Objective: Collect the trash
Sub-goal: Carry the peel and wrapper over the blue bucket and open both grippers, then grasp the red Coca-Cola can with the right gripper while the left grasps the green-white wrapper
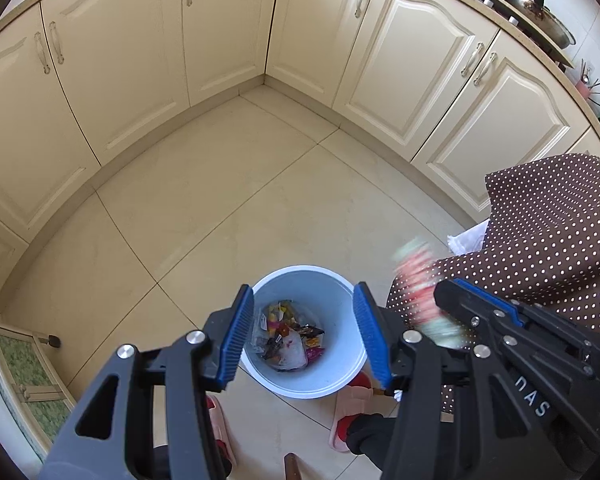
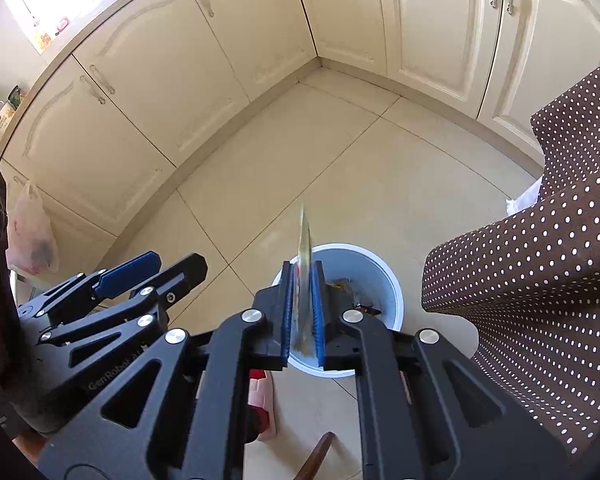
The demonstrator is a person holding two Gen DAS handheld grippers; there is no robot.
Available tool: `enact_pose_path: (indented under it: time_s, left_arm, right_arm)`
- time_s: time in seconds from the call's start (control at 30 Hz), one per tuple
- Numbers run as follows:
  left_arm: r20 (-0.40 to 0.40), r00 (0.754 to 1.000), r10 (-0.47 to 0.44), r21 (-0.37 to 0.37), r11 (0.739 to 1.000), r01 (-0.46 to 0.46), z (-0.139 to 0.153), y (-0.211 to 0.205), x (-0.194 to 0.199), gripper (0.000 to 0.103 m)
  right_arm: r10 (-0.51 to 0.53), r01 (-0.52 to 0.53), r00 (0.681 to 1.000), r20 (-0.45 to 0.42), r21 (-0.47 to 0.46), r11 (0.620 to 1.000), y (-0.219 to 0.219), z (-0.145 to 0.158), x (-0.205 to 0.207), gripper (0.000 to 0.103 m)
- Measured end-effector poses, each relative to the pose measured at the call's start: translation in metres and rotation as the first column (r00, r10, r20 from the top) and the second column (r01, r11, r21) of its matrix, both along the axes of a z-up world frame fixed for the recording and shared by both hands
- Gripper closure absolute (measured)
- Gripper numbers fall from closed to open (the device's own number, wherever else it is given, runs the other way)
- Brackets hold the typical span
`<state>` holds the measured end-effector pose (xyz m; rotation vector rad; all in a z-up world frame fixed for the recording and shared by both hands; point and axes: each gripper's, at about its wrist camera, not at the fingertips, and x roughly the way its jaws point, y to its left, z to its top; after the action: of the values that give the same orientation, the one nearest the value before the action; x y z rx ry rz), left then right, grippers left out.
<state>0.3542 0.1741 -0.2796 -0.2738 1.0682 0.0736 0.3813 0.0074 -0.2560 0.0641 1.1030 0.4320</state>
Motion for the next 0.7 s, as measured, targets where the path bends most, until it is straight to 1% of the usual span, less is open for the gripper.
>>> enact_pose_path:
  time_s: [0.03,0.07,0.3,0.4,0.53,0.63,0.7]
  left_arm:
    - [0.004,1.0,0.0,0.001,1.0,0.0,0.002,0.0,-0.001,0.052]
    - [0.008,1.0,0.001,0.003,1.0,-0.001,0.004,0.001,-0.002,0.052]
    - [0.045,0.999,-0.011,0.01,1.0,0.011,0.027,-0.008,-0.011,0.052]
    - [0.078,0.997,-0.03,0.017,0.999,0.029,0.047,-0.021,-0.018,0.051]
    - [0.131,0.989,-0.068,0.032,0.997,0.064,0.076,-0.045,-0.026,0.05]
    - [0.185,0.976,-0.114,0.037,0.993,0.109,0.103,-0.073,-0.033,0.048]
    - [0.221,0.964,-0.15,0.046,0.989,0.144,0.121,-0.095,-0.036,0.045]
  right_arm:
    - [-0.004,0.004,1.0,0.004,0.0,1.0,0.0,0.002,0.0,0.083]
    - [-0.008,0.008,1.0,0.01,0.001,1.0,-0.001,0.004,-0.001,0.08]
    - [-0.022,0.022,0.998,0.054,0.003,1.0,-0.016,0.027,-0.011,0.08]
    - [-0.037,0.037,0.996,0.084,0.005,0.999,-0.028,0.042,-0.019,0.08]
    - [-0.065,0.065,0.985,0.159,0.002,0.998,-0.054,0.074,-0.035,0.08]
    - [-0.105,0.107,0.966,0.236,0.002,0.994,-0.086,0.105,-0.052,0.08]
    - [-0.141,0.146,0.945,0.293,0.007,0.989,-0.114,0.128,-0.066,0.079]
